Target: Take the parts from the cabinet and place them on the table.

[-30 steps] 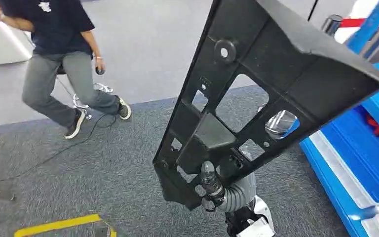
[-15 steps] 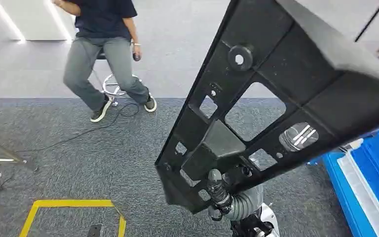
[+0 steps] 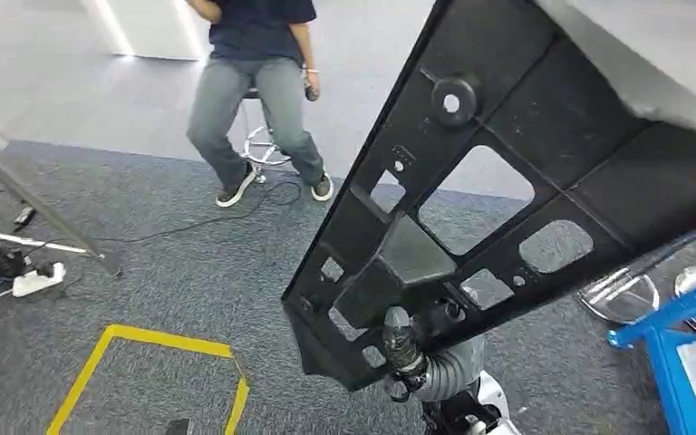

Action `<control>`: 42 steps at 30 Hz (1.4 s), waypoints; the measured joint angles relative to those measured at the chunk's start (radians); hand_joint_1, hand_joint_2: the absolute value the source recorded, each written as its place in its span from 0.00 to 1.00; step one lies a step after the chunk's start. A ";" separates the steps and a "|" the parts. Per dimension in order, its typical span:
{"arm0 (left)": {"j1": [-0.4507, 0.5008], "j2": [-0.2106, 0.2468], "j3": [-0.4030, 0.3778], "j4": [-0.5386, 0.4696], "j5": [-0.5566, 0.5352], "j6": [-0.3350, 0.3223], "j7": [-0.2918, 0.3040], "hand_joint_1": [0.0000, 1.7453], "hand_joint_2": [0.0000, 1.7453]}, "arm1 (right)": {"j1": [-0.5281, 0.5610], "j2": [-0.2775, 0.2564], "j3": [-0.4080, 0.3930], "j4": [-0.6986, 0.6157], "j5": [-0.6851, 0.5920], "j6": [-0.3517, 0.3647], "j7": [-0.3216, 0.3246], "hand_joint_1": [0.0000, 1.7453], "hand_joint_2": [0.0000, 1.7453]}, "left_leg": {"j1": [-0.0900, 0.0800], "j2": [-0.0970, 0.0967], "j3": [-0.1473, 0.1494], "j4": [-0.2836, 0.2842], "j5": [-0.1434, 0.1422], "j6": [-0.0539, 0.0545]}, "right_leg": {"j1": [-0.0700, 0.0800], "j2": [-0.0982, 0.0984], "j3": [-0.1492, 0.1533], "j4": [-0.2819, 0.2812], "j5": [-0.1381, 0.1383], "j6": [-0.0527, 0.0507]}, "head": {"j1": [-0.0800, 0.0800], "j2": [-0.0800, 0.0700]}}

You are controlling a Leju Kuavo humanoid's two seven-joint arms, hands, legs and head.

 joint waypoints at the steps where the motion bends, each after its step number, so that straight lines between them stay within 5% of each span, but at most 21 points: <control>1: 0.001 0.000 0.000 0.000 0.000 0.000 0.000 0.00 1.00 | 0.000 0.000 0.000 0.000 -0.001 0.000 0.000 1.00 1.00 | 0.000 0.003 0.027 -0.054 0.034 0.003 | 0.001 -0.011 0.002 0.000 -0.002 0.000 | 0.001 0.000; 2: 0.002 0.000 0.000 0.000 0.002 0.002 -0.003 0.00 1.00 | 0.000 0.000 0.000 0.000 -0.005 0.001 -0.003 1.00 1.00 | -0.002 0.014 0.076 -0.143 0.078 0.009 | 0.002 -0.023 0.006 0.000 -0.005 0.001 | 0.001 0.000; 3: 0.001 0.000 0.000 0.000 0.003 0.004 -0.009 0.00 1.00 | -0.001 0.000 0.000 0.000 -0.011 0.001 -0.005 1.00 1.00 | -0.009 0.053 0.128 -0.233 0.112 0.019 | 0.002 -0.033 0.012 0.000 -0.009 0.004 | 0.000 0.000; 4: -0.003 0.000 0.000 0.000 0.004 0.005 -0.014 0.00 1.00 | -0.002 0.001 0.000 0.000 -0.018 0.003 -0.008 1.00 1.00 | -0.023 0.086 0.140 -0.266 0.091 0.023 | 0.007 -0.043 0.014 -0.002 -0.012 0.009 | 0.002 0.000; 8: -0.001 0.002 0.000 0.000 0.018 0.015 -0.025 0.00 1.00 | -0.006 0.003 0.000 0.000 -0.031 0.014 -0.011 1.00 1.00 | -0.029 0.038 0.143 -0.282 0.098 0.041 | 0.010 -0.080 0.028 -0.016 -0.017 0.029 | 0.001 0.000; 11: 0.002 0.000 0.000 0.000 0.023 0.021 -0.029 0.00 1.00 | -0.015 0.005 0.000 0.005 -0.037 0.017 -0.017 1.00 1.00 | -0.016 0.012 0.167 -0.305 0.110 0.060 | 0.006 0.021 -0.009 0.077 -0.079 0.037 | 0.010 0.000; 14: -0.006 0.002 0.000 0.000 0.020 0.021 -0.020 0.00 1.00 | -0.008 0.004 0.000 0.014 -0.034 0.010 -0.019 1.00 1.00 | -0.017 -0.032 0.167 -0.302 0.107 0.064 | 0.006 0.047 -0.129 0.284 -0.140 0.037 | 0.013 0.000; 16: -0.005 0.004 0.000 0.000 0.020 0.024 -0.010 0.00 1.00 | -0.008 0.003 0.000 0.019 -0.034 0.008 -0.019 1.00 1.00 | -0.015 -0.063 0.168 -0.296 0.103 0.062 | 0.003 0.049 -0.120 0.227 -0.074 0.038 | 0.013 0.000; 18: -0.004 0.004 0.000 0.000 0.019 0.028 0.002 0.00 1.00 | -0.009 0.003 0.000 0.020 -0.036 0.010 -0.019 1.00 1.00 | -0.011 -0.095 0.168 -0.282 0.095 0.053 | -0.006 0.077 -0.044 0.046 0.026 0.039 | 0.013 0.000; 19: -0.002 0.004 0.000 0.000 0.017 0.030 0.005 0.00 1.00 | -0.010 0.003 0.000 0.022 -0.037 0.010 -0.019 1.00 1.00 | -0.012 -0.105 0.162 -0.276 0.091 0.048 | -0.012 0.129 -0.033 0.015 0.009 0.041 | 0.013 0.000; 23: 0.003 0.005 0.000 0.000 0.009 0.034 0.010 0.00 1.00 | -0.012 0.003 0.000 0.026 -0.040 0.013 -0.019 1.00 1.00 | -0.005 -0.141 0.145 -0.278 0.096 0.021 | 0.000 0.094 -0.026 0.004 0.016 0.020 | 0.014 0.000; 24: 0.005 0.009 0.000 0.000 0.006 0.034 0.010 0.00 1.00 | -0.013 0.003 0.000 0.026 -0.040 0.013 -0.019 1.00 1.00 | -0.004 -0.138 0.142 -0.273 0.093 0.019 | -0.010 0.080 -0.020 -0.005 0.022 0.011 | 0.012 0.000; 25: 0.006 0.007 0.000 0.000 0.003 0.033 0.008 0.00 1.00 | -0.014 0.003 0.000 0.026 -0.040 0.013 -0.019 1.00 1.00 | -0.012 -0.075 0.134 -0.248 0.077 0.015 | -0.007 0.071 -0.014 -0.010 0.021 0.006 | 0.010 0.000; 27: 0.001 0.006 0.000 0.000 0.002 0.031 0.006 0.00 1.00 | -0.014 0.003 0.000 0.026 -0.040 0.008 -0.019 1.00 1.00 | -0.007 -0.016 0.067 -0.119 0.011 0.005 | 0.000 0.045 -0.011 -0.010 0.018 -0.002 | 0.003 0.000; 29: -0.001 0.006 0.000 0.000 -0.001 0.029 0.002 0.00 1.00 | -0.010 0.003 0.000 0.028 -0.040 0.001 -0.018 1.00 1.00 | -0.004 -0.002 -0.001 0.008 -0.031 0.002 | 0.005 0.016 -0.010 -0.010 0.013 -0.005 | 0.002 0.000; 30: 0.000 0.006 0.000 0.000 -0.005 0.027 0.002 0.00 1.00 | -0.010 0.003 0.000 0.029 -0.040 -0.001 -0.018 1.00 1.00 | -0.004 0.000 -0.006 0.014 -0.020 0.002 | 0.006 0.002 -0.008 -0.010 0.010 -0.004 | 0.002 0.000; 33: 0.004 0.006 -0.001 0.000 -0.013 0.025 0.007 0.00 1.00 | -0.010 0.003 0.000 0.030 -0.031 -0.002 -0.011 1.00 1.00 | -0.006 0.026 0.109 -0.195 0.091 0.013 | 0.009 -0.031 0.006 -0.010 0.000 -0.001 | 0.002 0.000; 34: 0.002 0.006 -0.001 0.000 -0.017 0.025 0.011 0.00 1.00 | -0.011 0.003 0.000 0.030 -0.012 -0.012 -0.001 1.00 1.00 | -0.017 0.083 0.144 -0.271 0.092 0.021 | 0.010 -0.041 0.012 -0.010 -0.004 0.002 | 0.003 0.000; 39: -0.001 0.008 -0.007 0.000 -0.018 0.023 0.026 0.00 1.00 | -0.015 0.005 0.000 0.029 0.016 -0.025 0.026 1.00 1.00 | -0.023 0.035 0.161 -0.294 0.095 0.051 | 0.015 -0.077 0.031 -0.021 -0.016 0.031 | 0.002 0.000; 41: 0.002 0.008 -0.012 0.000 -0.017 0.020 0.026 0.00 1.00 | -0.017 0.005 0.000 0.027 0.008 -0.021 0.020 1.00 1.00 | -0.017 0.016 0.175 -0.306 0.099 0.060 | 0.007 0.022 0.006 0.041 -0.055 0.034 | 0.011 0.000; 42: -0.002 0.008 -0.014 0.000 -0.017 0.020 0.025 0.00 1.00 | -0.017 0.004 0.000 0.027 -0.001 -0.019 0.015 1.00 1.00 | -0.015 0.004 0.175 -0.306 0.100 0.065 | 0.008 0.040 -0.034 0.118 -0.092 0.034 | 0.015 0.000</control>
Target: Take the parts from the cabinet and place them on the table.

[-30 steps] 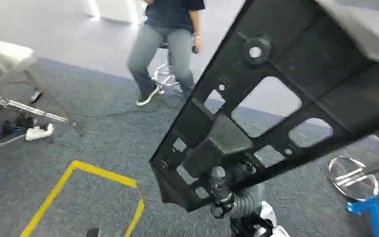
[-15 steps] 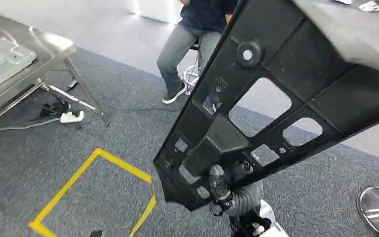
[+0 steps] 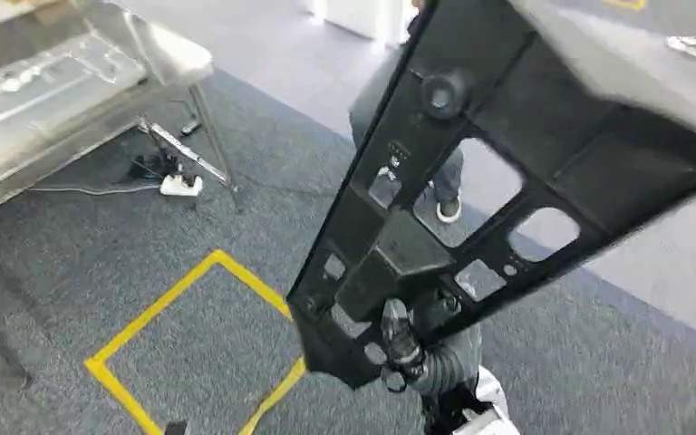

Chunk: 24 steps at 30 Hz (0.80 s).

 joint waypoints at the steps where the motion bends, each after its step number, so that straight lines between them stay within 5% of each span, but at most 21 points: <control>1: -0.002 0.000 -0.003 0.000 0.001 0.000 0.000 0.00 1.00 | 0.004 0.000 0.000 0.001 -0.014 0.003 -0.005 1.00 1.00 | 0.000 -0.014 0.000 0.000 -0.002 0.003 | 0.000 0.006 -0.045 0.085 -0.034 0.002 | 0.002 0.000; 3: -0.005 0.001 -0.006 0.000 0.002 0.000 0.000 0.00 1.00 | 0.010 0.000 0.000 0.001 -0.034 0.009 -0.012 1.00 1.00 | 0.000 -0.044 0.000 0.003 -0.004 0.004 | -0.001 0.007 -0.104 0.171 -0.043 0.005 | 0.002 0.000; 4: -0.004 0.001 -0.008 0.000 0.002 0.000 0.000 0.00 1.00 | 0.009 0.000 0.000 0.001 -0.039 0.012 -0.014 1.00 1.00 | 0.000 -0.061 0.002 0.006 -0.006 0.002 | -0.002 0.008 -0.099 0.143 -0.009 0.006 | 0.002 0.000; 6: -0.002 0.001 -0.011 0.000 0.002 0.000 0.001 0.00 1.00 | 0.009 0.000 0.000 0.001 -0.040 0.014 -0.016 1.00 1.00 | 0.004 -0.093 0.003 0.018 -0.013 -0.005 | -0.009 0.026 -0.037 -0.012 0.090 0.007 | 0.002 0.000; 7: -0.001 0.001 -0.011 0.000 0.002 -0.001 0.002 0.00 1.00 | 0.009 0.000 0.000 0.001 -0.040 0.015 -0.018 1.00 1.00 | 0.006 -0.107 0.000 0.026 -0.018 -0.011 | -0.016 0.067 -0.004 -0.095 0.124 0.008 | 0.002 0.000; 8: -0.003 0.001 -0.012 0.000 0.002 -0.002 0.001 0.00 1.00 | 0.009 0.000 0.000 0.001 -0.040 0.016 -0.018 1.00 1.00 | 0.002 -0.120 -0.009 0.036 -0.024 -0.018 | -0.020 0.121 0.002 -0.115 0.103 0.009 | 0.003 0.000; 12: 0.004 0.003 -0.013 0.000 0.002 -0.002 0.002 0.00 1.00 | 0.008 0.002 0.000 0.000 -0.040 0.017 -0.019 1.00 1.00 | 0.014 -0.166 -0.028 0.029 -0.016 -0.045 | -0.014 0.075 0.014 -0.125 0.111 -0.016 | 0.004 0.000; 14: 0.006 0.004 -0.014 0.000 0.002 -0.001 0.002 0.00 1.00 | 0.007 0.005 0.000 0.000 -0.040 0.017 -0.020 1.00 1.00 | 0.005 -0.064 -0.042 0.077 -0.045 -0.051 | -0.016 0.046 0.028 -0.138 0.112 -0.029 | -0.007 0.000; 15: 0.003 0.004 -0.015 0.000 0.002 -0.002 0.003 0.00 1.00 | 0.007 0.006 0.000 0.000 -0.040 0.017 -0.020 1.00 1.00 | 0.007 -0.032 -0.077 0.143 -0.080 -0.055 | -0.012 0.028 0.032 -0.140 0.110 -0.033 | -0.010 0.000; 17: 0.000 0.004 -0.018 0.000 0.002 -0.002 0.003 0.00 1.00 | 0.008 0.006 0.000 0.001 -0.040 0.017 -0.020 1.00 1.00 | 0.013 -0.010 -0.155 0.287 -0.137 -0.062 | -0.007 -0.006 0.034 -0.139 0.105 -0.038 | -0.010 0.000; 18: 0.000 0.004 -0.019 0.000 0.002 -0.002 0.003 0.00 1.00 | 0.010 0.006 0.000 0.001 -0.040 0.017 -0.020 1.00 1.00 | 0.014 -0.008 -0.177 0.323 -0.141 -0.065 | -0.006 -0.021 0.035 -0.139 0.102 -0.038 | -0.009 0.000; 20: 0.003 0.004 -0.020 0.000 0.002 -0.002 0.005 0.00 1.00 | 0.010 0.006 0.000 0.001 -0.041 0.017 -0.021 1.00 1.00 | 0.016 -0.001 -0.144 0.253 -0.083 -0.066 | -0.006 -0.047 0.040 -0.139 0.097 -0.036 | -0.010 0.000; 22: 0.006 0.005 -0.021 0.000 0.002 -0.001 0.006 0.00 1.00 | 0.009 0.006 0.000 0.001 -0.045 0.017 -0.024 1.00 1.00 | 0.015 0.036 -0.042 0.067 0.003 -0.060 | -0.006 -0.069 0.052 -0.139 0.087 -0.030 | -0.011 0.000; 23: 0.003 0.005 -0.021 0.000 0.003 -0.001 0.006 0.00 1.00 | 0.009 0.006 0.000 0.001 -0.047 0.017 -0.026 1.00 1.00 | 0.001 0.080 -0.023 0.032 -0.016 -0.052 | -0.002 -0.078 0.056 -0.140 0.083 -0.025 | -0.009 0.000; 24: 0.001 0.006 -0.021 0.000 0.003 -0.001 0.006 0.00 1.00 | 0.008 0.006 0.000 0.001 -0.048 0.017 -0.027 1.00 1.00 | -0.002 0.065 -0.021 0.026 -0.010 -0.042 | 0.003 -0.086 0.056 -0.138 0.080 -0.019 | -0.008 0.000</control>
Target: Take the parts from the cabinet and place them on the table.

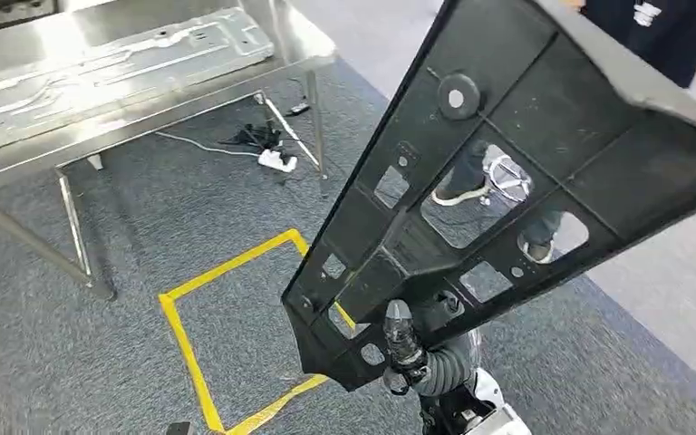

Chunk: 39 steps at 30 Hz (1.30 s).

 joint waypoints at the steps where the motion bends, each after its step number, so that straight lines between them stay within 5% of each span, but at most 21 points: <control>1: 0.000 0.000 0.000 0.000 0.000 0.000 0.001 0.00 1.00 | 0.000 0.000 0.000 0.000 0.000 0.000 0.000 1.00 1.00 | -0.001 -0.011 -0.003 0.004 -0.003 0.005 | -0.001 -0.008 0.002 -0.002 -0.001 0.005 | 0.000 0.000; 3: 0.004 0.001 -0.001 0.000 0.001 0.000 0.001 0.00 1.00 | -0.001 0.000 0.000 0.000 -0.001 0.000 -0.001 1.00 1.00 | -0.004 -0.032 0.001 -0.002 -0.006 0.015 | 0.001 -0.025 0.016 -0.008 -0.007 0.017 | 0.000 0.000; 4: 0.006 0.001 -0.002 0.000 0.002 0.000 0.002 0.00 1.00 | -0.002 0.000 0.000 0.000 -0.001 0.000 -0.001 1.00 1.00 | 0.009 -0.041 0.014 -0.015 -0.001 0.023 | -0.005 -0.003 0.015 -0.004 -0.014 0.025 | 0.000 0.000; 5: 0.005 0.001 -0.002 0.000 0.003 0.000 0.002 0.00 1.00 | -0.002 0.000 0.000 0.000 0.000 0.000 -0.001 1.00 1.00 | 0.008 -0.051 0.021 -0.019 0.000 0.025 | -0.007 0.048 0.008 0.025 -0.031 0.025 | 0.006 0.000; 6: 0.001 0.001 -0.003 0.000 0.003 -0.002 0.003 0.00 1.00 | -0.002 0.000 0.000 0.000 0.001 -0.001 -0.002 1.00 1.00 | 0.008 -0.057 0.022 -0.019 0.000 0.035 | -0.009 0.077 -0.025 0.089 -0.065 0.023 | 0.008 0.000; 9: -0.005 0.002 -0.006 0.000 0.004 -0.002 0.005 0.00 1.00 | 0.006 -0.001 0.000 0.002 0.001 -0.002 -0.002 1.00 1.00 | 0.007 -0.096 0.022 -0.018 -0.003 0.042 | -0.010 0.093 -0.146 0.297 -0.134 0.027 | 0.010 0.000; 11: -0.003 0.003 -0.008 0.000 0.007 -0.002 0.007 0.00 1.00 | 0.006 -0.001 0.000 0.005 0.001 -0.002 -0.002 1.00 1.00 | 0.008 -0.127 0.023 -0.012 -0.006 0.039 | -0.013 0.095 -0.141 0.250 -0.075 0.028 | 0.011 0.000; 13: -0.002 0.002 -0.008 0.000 0.007 -0.002 0.008 0.00 1.00 | 0.006 -0.001 0.000 0.005 0.001 -0.002 -0.002 1.00 1.00 | 0.012 -0.157 0.023 -0.001 -0.013 0.031 | -0.021 0.123 -0.073 0.085 0.024 0.029 | 0.011 0.000; 14: -0.002 0.002 -0.009 0.000 0.007 -0.003 0.008 0.00 1.00 | 0.005 -0.002 0.000 0.006 0.001 -0.003 -0.002 1.00 1.00 | 0.015 -0.167 0.018 0.004 -0.016 0.027 | -0.029 0.179 -0.052 0.033 0.024 0.028 | 0.012 0.000; 18: 0.003 0.004 -0.010 0.000 0.008 -0.005 0.012 0.00 1.00 | 0.004 -0.001 0.000 0.006 0.001 -0.003 -0.001 1.00 1.00 | 0.018 -0.210 0.004 0.001 -0.011 -0.001 | -0.015 0.154 -0.042 0.019 0.024 0.015 | 0.011 0.000; 19: 0.005 0.010 -0.010 0.001 0.008 -0.005 0.015 0.00 1.00 | 0.003 0.001 0.000 0.006 0.001 -0.002 -0.001 1.00 1.00 | 0.018 -0.208 -0.001 0.005 -0.015 -0.005 | -0.025 0.139 -0.036 0.007 0.029 0.005 | 0.011 0.000; 20: 0.006 0.009 -0.010 0.001 0.008 -0.006 0.016 0.00 1.00 | 0.004 0.002 0.000 0.006 0.001 -0.001 -0.001 1.00 1.00 | 0.011 -0.140 -0.006 0.028 -0.028 -0.010 | -0.024 0.128 -0.027 0.000 0.030 0.000 | 0.007 0.000; 22: 0.001 0.009 -0.010 0.001 0.008 -0.011 0.021 0.00 1.00 | 0.003 0.003 0.000 0.006 0.001 0.000 -0.002 1.00 1.00 | 0.014 -0.084 -0.068 0.153 -0.092 -0.017 | -0.019 0.099 -0.020 -0.002 0.026 -0.011 | 0.000 0.000; 24: -0.001 0.009 -0.010 0.001 0.008 -0.013 0.021 0.00 1.00 | 0.005 0.003 0.000 0.008 0.001 0.000 -0.002 1.00 1.00 | 0.018 -0.074 -0.140 0.282 -0.136 -0.022 | -0.016 0.068 -0.018 -0.001 0.020 -0.013 | -0.002 0.000; 25: 0.001 0.009 -0.011 0.001 0.008 -0.014 0.022 0.00 1.00 | 0.005 0.003 0.000 0.009 0.001 0.000 -0.002 1.00 1.00 | 0.019 -0.072 -0.149 0.294 -0.128 -0.023 | -0.016 0.056 -0.017 -0.001 0.017 -0.013 | -0.002 0.000; 28: 0.004 0.011 -0.011 0.001 0.008 -0.018 0.025 0.00 1.00 | 0.005 0.003 0.000 0.009 0.001 0.001 -0.002 1.00 1.00 | 0.020 -0.043 -0.044 0.091 -0.009 -0.022 | -0.017 0.020 0.000 -0.001 0.004 -0.006 | -0.004 0.000; 29: 0.003 0.013 -0.011 0.001 0.008 -0.020 0.025 0.00 1.00 | 0.004 0.003 0.000 0.009 -0.003 0.002 -0.002 1.00 1.00 | 0.016 -0.002 -0.008 0.011 0.001 -0.020 | -0.016 0.009 0.008 -0.001 -0.001 0.000 | -0.002 0.000; 30: -0.001 0.013 -0.011 0.001 0.008 -0.024 0.025 0.00 1.00 | 0.004 0.003 0.000 0.009 -0.008 0.003 -0.002 1.00 1.00 | 0.001 0.005 0.004 0.006 -0.010 -0.011 | -0.007 0.002 0.009 -0.001 -0.006 0.007 | -0.003 0.000; 34: 0.004 0.014 -0.014 0.001 0.008 -0.035 0.024 0.00 1.00 | 0.001 0.004 0.000 0.008 -0.067 0.045 -0.026 1.00 1.00 | 0.006 -0.036 0.005 -0.001 -0.009 0.012 | -0.005 -0.024 0.024 -0.011 -0.015 0.028 | 0.000 0.000; 36: 0.005 0.014 -0.014 0.001 0.008 -0.037 0.024 0.00 1.00 | 0.001 0.004 0.000 0.008 -0.087 0.059 -0.039 1.00 1.00 | 0.013 -0.043 0.017 -0.011 -0.009 0.022 | -0.012 0.057 0.001 0.045 -0.049 0.035 | 0.007 0.000; 39: -0.004 0.014 -0.015 0.001 0.010 -0.037 0.024 0.00 1.00 | 0.007 0.004 0.000 0.009 -0.097 0.063 -0.047 1.00 1.00 | 0.009 -0.061 0.018 -0.010 -0.015 0.037 | -0.011 0.090 -0.133 0.279 -0.133 0.036 | 0.013 0.000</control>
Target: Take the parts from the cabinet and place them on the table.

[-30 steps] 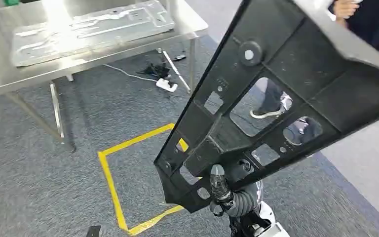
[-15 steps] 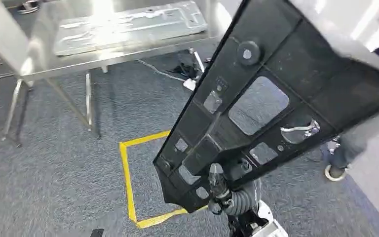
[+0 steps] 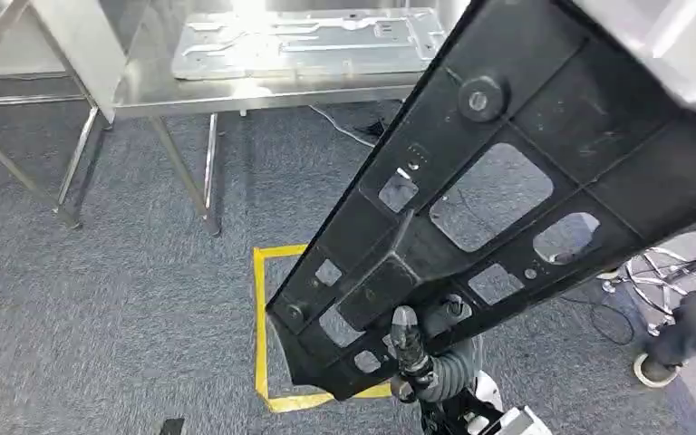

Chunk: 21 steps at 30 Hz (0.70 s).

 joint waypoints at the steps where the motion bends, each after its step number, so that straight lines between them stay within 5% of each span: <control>1: -0.001 0.000 0.000 0.000 0.000 0.000 0.000 0.00 1.00 | 0.003 -0.001 0.000 0.001 -0.002 -0.001 -0.002 1.00 1.00 | -0.002 -0.007 0.003 0.000 -0.003 0.001 | 0.000 0.000 -0.026 0.029 0.007 -0.001 | 0.000 0.000; 3: 0.000 0.000 0.000 0.000 0.001 0.001 0.001 0.00 1.00 | 0.002 -0.001 -0.001 0.002 -0.008 -0.008 -0.001 1.00 1.00 | -0.002 -0.021 0.012 0.002 -0.009 -0.001 | 0.000 0.001 -0.005 -0.056 0.088 -0.006 | 0.000 0.000; 5: 0.001 -0.001 0.000 0.000 0.001 0.003 0.001 0.00 1.00 | 0.000 -0.002 -0.001 0.002 -0.016 -0.011 -0.001 1.00 1.00 | -0.002 -0.029 0.023 0.005 -0.017 -0.005 | 0.001 0.006 0.065 -0.226 0.185 -0.017 | 0.000 0.000; 9: 0.002 -0.001 -0.001 0.000 0.000 0.004 0.000 0.00 1.00 | -0.004 -0.004 -0.001 0.002 -0.022 -0.012 0.000 1.00 1.00 | -0.002 -0.037 0.021 0.002 -0.021 -0.028 | 0.012 0.012 0.087 -0.272 0.167 -0.029 | 0.002 0.000; 12: 0.001 0.000 -0.002 0.000 0.000 0.006 0.000 0.00 1.00 | -0.007 -0.004 -0.001 0.002 -0.027 -0.012 0.000 1.00 1.00 | -0.004 -0.022 0.013 0.039 -0.049 -0.043 | -0.003 0.006 0.114 -0.297 0.170 -0.046 | -0.005 0.000; 15: 0.001 0.000 -0.003 0.000 0.002 0.006 0.000 0.00 1.00 | -0.011 -0.004 -0.001 0.003 -0.036 -0.012 0.000 1.00 1.00 | 0.007 -0.014 -0.107 0.255 -0.132 -0.056 | -0.001 -0.002 0.123 -0.297 0.162 -0.053 | -0.010 0.000; 16: 0.002 0.000 -0.004 0.000 0.005 0.006 0.000 0.00 1.00 | -0.011 -0.004 -0.001 0.005 -0.037 -0.012 0.000 1.00 1.00 | 0.010 -0.012 -0.139 0.300 -0.133 -0.061 | -0.001 -0.002 0.125 -0.296 0.158 -0.053 | -0.009 0.000; 18: 0.005 0.000 -0.004 0.000 0.006 0.007 0.000 0.00 1.00 | -0.011 -0.004 -0.001 0.005 -0.037 -0.012 0.000 1.00 1.00 | 0.014 -0.008 -0.125 0.239 -0.066 -0.065 | -0.003 -0.001 0.137 -0.296 0.149 -0.050 | -0.010 0.000; 20: 0.007 0.001 -0.004 0.000 0.006 0.008 0.000 0.00 1.00 | -0.011 -0.004 -0.001 0.005 -0.040 -0.012 0.000 1.00 1.00 | 0.017 -0.001 -0.052 0.068 0.036 -0.066 | -0.005 -0.001 0.155 -0.296 0.135 -0.042 | -0.010 0.000; 21: 0.006 0.001 -0.005 0.000 0.006 0.008 0.000 0.00 1.00 | -0.012 -0.004 -0.001 0.005 -0.042 -0.012 0.000 1.00 1.00 | 0.014 0.004 -0.029 0.026 0.028 -0.065 | -0.005 -0.001 0.158 -0.296 0.130 -0.035 | -0.008 0.000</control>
